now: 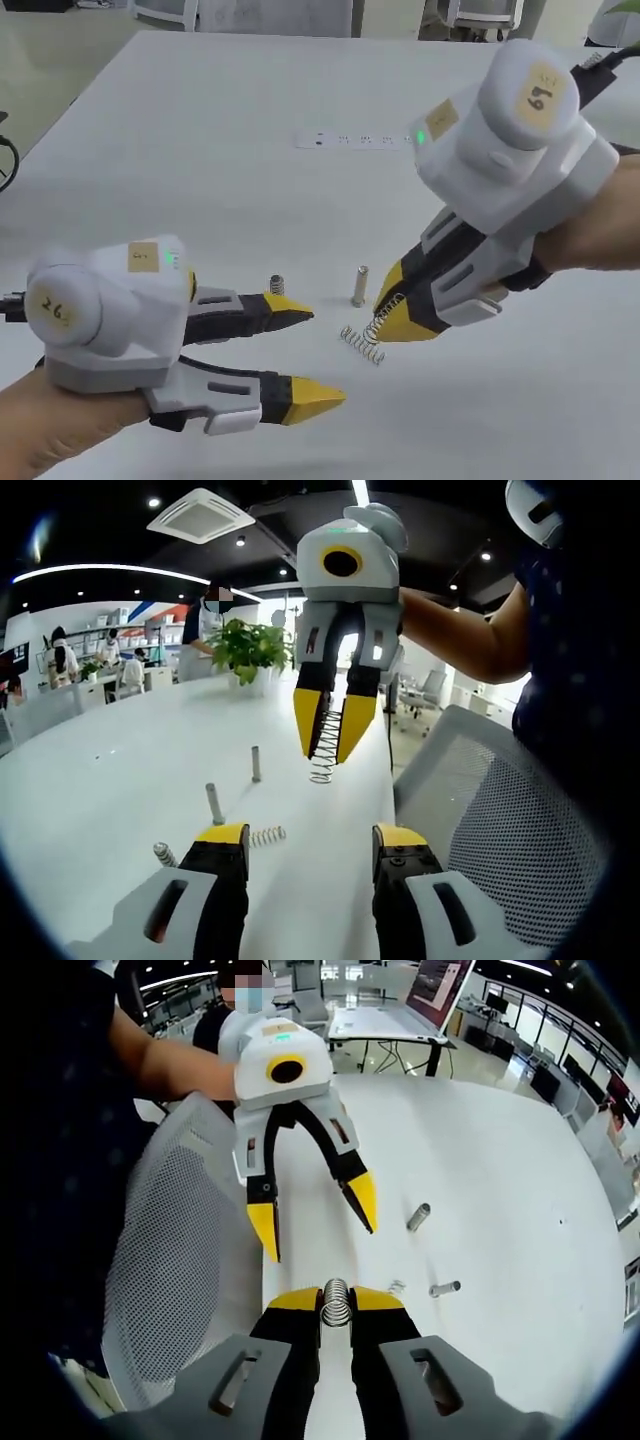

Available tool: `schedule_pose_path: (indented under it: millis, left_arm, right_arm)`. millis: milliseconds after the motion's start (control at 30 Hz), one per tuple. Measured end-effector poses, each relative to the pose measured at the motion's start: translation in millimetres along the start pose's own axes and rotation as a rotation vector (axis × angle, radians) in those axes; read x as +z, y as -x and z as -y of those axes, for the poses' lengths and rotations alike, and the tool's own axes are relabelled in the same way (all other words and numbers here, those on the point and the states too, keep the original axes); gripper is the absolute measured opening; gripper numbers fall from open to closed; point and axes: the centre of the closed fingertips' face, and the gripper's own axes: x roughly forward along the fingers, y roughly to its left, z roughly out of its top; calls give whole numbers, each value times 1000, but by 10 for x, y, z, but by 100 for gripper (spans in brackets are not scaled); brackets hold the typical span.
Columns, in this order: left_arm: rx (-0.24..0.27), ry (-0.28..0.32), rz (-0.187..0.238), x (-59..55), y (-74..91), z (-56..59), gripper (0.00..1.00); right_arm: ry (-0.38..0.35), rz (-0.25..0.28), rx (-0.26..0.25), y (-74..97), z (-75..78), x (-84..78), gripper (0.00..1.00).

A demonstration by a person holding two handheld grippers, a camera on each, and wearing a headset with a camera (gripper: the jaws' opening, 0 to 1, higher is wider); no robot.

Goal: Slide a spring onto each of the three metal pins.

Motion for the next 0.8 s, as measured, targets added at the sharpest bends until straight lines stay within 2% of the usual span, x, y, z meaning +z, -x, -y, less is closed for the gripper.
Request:
schedule_pose_path:
  millis: [333, 800]
  left_arm:
    - [32, 29, 19, 33, 47, -66, 49]
    - [52, 51, 33, 49, 85, -118, 51]
  right_arm:
    - [-32, 3, -27, 78, 74, -105, 8]
    - [-74, 9, -65, 234, 187, -218, 8]
